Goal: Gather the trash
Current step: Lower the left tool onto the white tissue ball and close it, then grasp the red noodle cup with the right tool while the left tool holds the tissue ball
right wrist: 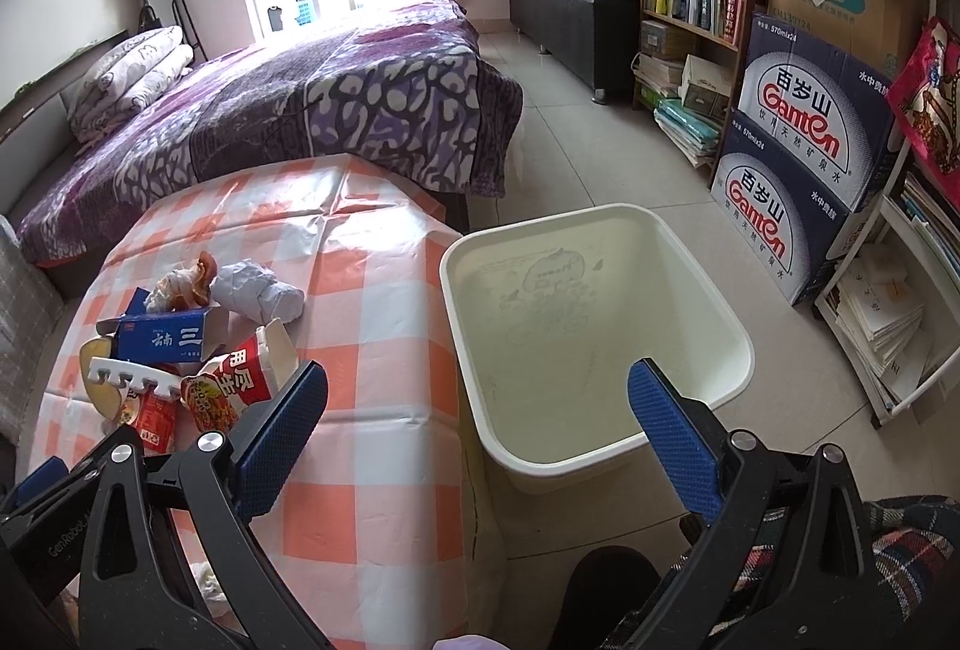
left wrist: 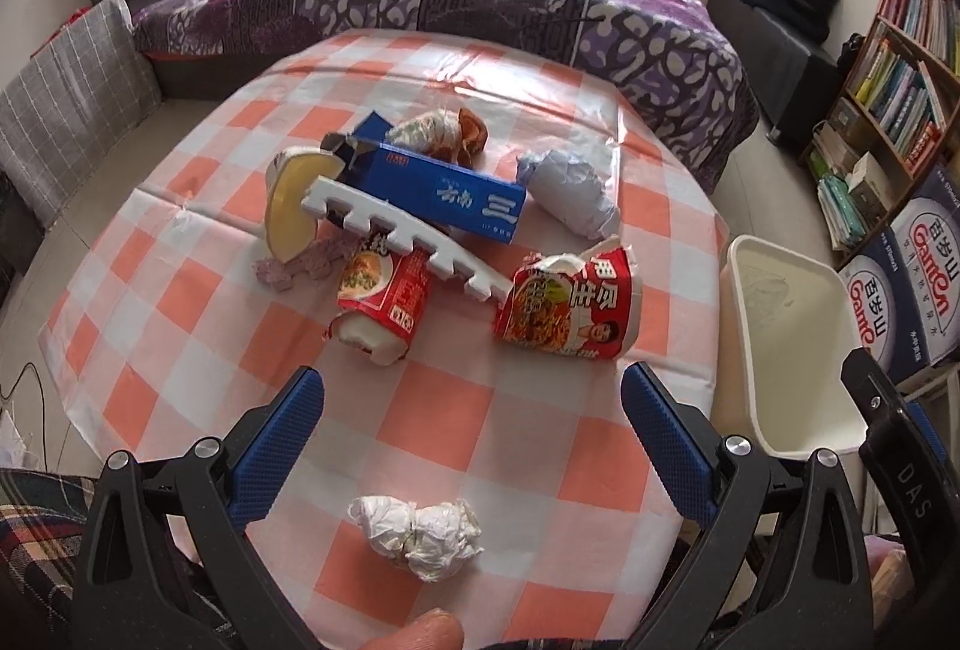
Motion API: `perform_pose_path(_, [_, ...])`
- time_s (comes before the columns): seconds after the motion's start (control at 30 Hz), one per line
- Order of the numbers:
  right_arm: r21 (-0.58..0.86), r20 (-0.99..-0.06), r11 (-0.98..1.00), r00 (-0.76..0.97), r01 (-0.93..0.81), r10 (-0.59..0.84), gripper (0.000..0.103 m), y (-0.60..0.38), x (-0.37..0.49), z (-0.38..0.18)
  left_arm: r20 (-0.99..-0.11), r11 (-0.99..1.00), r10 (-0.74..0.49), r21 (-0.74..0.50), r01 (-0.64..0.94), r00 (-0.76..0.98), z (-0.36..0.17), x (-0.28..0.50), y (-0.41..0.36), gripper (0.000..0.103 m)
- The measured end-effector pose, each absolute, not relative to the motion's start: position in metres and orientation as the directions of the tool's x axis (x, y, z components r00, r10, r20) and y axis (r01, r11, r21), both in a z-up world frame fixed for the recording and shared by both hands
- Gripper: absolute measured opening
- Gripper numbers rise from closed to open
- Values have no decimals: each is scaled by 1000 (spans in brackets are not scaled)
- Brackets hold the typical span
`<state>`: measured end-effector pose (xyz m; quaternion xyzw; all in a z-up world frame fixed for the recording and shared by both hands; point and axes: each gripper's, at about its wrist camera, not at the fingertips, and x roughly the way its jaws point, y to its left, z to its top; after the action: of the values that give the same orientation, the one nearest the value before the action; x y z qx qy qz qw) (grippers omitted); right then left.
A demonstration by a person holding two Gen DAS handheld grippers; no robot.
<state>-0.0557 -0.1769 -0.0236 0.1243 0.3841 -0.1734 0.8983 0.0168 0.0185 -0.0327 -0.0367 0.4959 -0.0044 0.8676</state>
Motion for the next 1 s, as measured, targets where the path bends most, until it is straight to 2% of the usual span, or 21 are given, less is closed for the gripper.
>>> perform_pose_path(0.17, [124,-781,892,597,435,-183,96,-190,-50,-28,-952,986,-152,-164,-22,266,-63,21,34,96])
perform_pose_path(0.27, [146,-800,882,578,447,-160,96,-195,-49,-32,-971,977,-199,-207,-47,130,-86,14,43,96])
perform_pose_path(0.5, [192,-839,873,537,448,-91,96,-197,-40,-43,-975,967,-218,-221,-130,41,-111,-2,54,94])
perform_pose_path(0.57, [189,-844,876,530,444,-87,96,-195,-38,-45,-973,964,-228,-231,-135,36,-112,-4,54,89])
perform_pose_path(0.63, [185,-849,878,522,441,-83,96,-193,-36,-47,-973,963,-231,-231,-136,16,-119,-4,52,77])
perform_pose_path(0.7, [181,-856,880,511,439,-79,96,-191,-34,-50,-976,968,-213,-216,-130,32,-116,-7,54,73])
perform_pose_path(0.73, [179,-859,881,506,439,-77,96,-190,-33,-51,-979,972,-196,-201,-125,46,-114,-8,55,63])
perform_pose_path(0.8, [178,-865,882,497,437,-72,96,-188,-31,-53,-981,976,-182,-188,-110,61,-111,-9,59,49])
perform_pose_path(1.0, [136,-864,913,497,384,-80,96,-168,-20,-55,-972,969,-212,-222,-112,97,-96,-7,78,46])
